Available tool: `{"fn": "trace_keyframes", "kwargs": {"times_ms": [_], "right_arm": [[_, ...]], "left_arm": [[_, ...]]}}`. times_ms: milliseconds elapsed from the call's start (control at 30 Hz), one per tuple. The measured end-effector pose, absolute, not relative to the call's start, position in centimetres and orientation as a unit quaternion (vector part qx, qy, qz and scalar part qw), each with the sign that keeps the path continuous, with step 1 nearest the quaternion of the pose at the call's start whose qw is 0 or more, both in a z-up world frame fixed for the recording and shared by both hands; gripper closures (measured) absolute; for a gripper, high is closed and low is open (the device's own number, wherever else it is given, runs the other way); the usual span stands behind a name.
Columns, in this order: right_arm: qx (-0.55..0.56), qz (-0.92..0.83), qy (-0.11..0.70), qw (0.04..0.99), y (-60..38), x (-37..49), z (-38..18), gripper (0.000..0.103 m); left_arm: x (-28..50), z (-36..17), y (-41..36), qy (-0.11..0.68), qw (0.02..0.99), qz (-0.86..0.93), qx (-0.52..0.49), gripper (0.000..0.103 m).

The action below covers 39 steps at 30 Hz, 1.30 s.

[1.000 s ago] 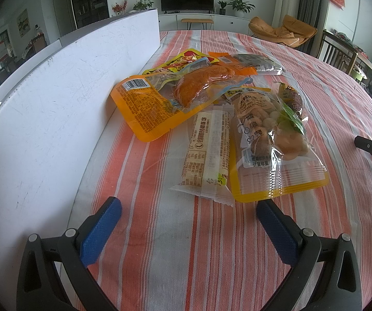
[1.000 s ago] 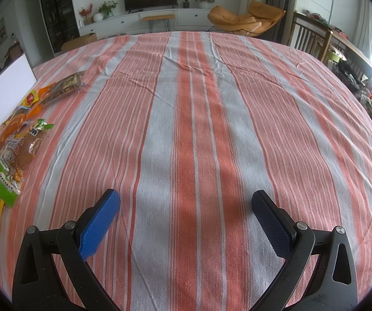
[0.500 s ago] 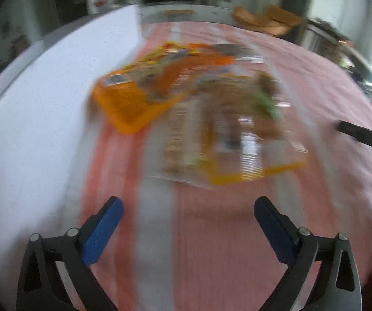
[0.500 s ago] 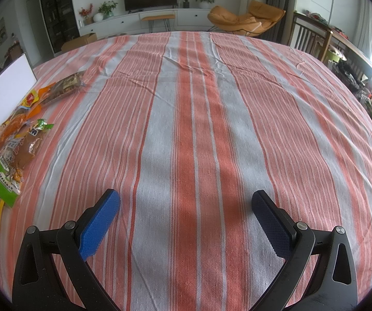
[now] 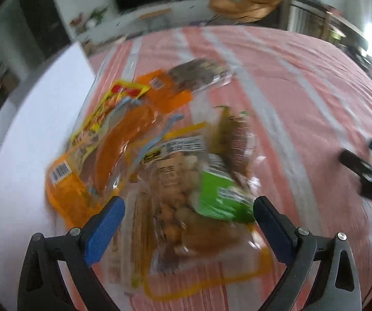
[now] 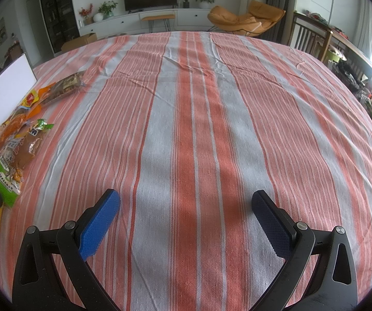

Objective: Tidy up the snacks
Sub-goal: 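Move left tool down toward the peanut bag with green label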

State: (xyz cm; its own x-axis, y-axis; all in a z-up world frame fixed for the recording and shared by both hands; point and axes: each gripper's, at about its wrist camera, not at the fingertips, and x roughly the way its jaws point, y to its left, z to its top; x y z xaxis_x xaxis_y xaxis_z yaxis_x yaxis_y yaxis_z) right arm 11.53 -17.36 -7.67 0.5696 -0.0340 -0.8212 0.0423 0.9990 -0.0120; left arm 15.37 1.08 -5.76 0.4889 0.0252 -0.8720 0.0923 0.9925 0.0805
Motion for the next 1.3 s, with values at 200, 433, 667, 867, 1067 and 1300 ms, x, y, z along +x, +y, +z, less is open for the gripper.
{"fn": "trace_keyframes", "kwargs": {"times_ms": [200,433,667,867,1067,1300], "right_arm": [[0.004,-0.022,0.463,0.886,-17.4,11.5,-7.7,0.0],[0.004,-0.022,0.463,0.886,-17.3,11.5,-7.7,0.0],[0.004,-0.022,0.463,0.886,-17.4,11.5,-7.7,0.0],[0.004,-0.021,0.463,0.886,-17.4,11.5,-7.7,0.0],[0.004,-0.022,0.463,0.886,-17.4,11.5,-7.7,0.0],[0.004,-0.022,0.463,0.886,-17.3,11.5,-7.7,0.0]], "left_arm": [[15.9,-6.6,0.4,0.498,0.865,-0.027,0.051,0.011],[14.9,-5.9,-0.5,0.496,0.865,-0.068,0.034,0.036],[9.7,-5.3,-0.3,0.507,0.853,-0.118,0.032,0.038],[7.1,-4.9,1.4,0.51,0.852,-0.122,-0.005,0.03],[6.4,-3.1,4.6,0.475,0.864,-0.124,-0.111,0.015],[6.8,-2.8,3.6,0.482,0.861,-0.137,-0.087,0.01]]}}
